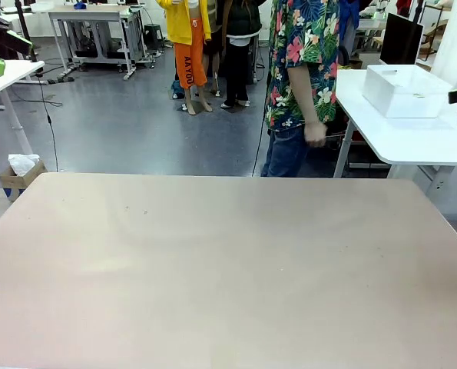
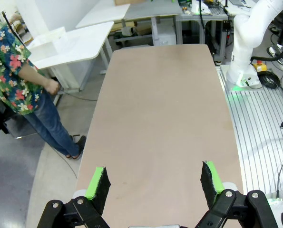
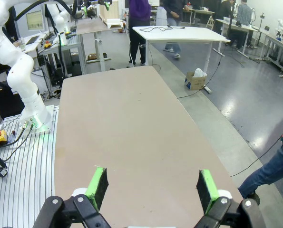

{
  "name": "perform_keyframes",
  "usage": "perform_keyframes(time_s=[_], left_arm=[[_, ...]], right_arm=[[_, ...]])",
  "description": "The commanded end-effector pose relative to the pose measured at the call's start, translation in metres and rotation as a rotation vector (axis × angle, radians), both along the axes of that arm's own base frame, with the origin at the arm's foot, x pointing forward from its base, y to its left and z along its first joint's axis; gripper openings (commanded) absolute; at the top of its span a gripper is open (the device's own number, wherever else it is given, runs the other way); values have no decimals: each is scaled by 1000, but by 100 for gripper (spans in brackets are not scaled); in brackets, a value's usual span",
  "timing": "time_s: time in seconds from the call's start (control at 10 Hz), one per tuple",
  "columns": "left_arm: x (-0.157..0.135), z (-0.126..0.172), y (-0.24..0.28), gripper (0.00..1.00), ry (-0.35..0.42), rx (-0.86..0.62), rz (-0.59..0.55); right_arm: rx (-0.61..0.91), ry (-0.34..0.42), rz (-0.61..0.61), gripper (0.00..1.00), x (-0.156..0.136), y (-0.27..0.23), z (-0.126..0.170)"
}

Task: Stack the cups and store them in the basket.
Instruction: Place the stack of Reusable plastic cups into the Pantry Basket.

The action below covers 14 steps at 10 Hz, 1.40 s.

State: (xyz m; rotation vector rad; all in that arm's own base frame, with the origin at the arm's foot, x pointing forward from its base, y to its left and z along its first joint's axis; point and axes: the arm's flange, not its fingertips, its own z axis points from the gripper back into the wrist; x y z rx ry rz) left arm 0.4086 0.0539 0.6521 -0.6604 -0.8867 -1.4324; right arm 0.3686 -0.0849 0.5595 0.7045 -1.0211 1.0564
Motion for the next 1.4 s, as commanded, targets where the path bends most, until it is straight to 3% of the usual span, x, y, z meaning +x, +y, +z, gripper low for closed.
perform_keyframes(time_s=[0.0, 1.3], left_arm=[[-1, 2, 0, 100, 3, 7, -9], [-1, 2, 0, 100, 3, 7, -9]], right_arm=[[24, -10, -2, 100, 2, 1, 3], [24, -10, -2, 100, 2, 1, 3]])
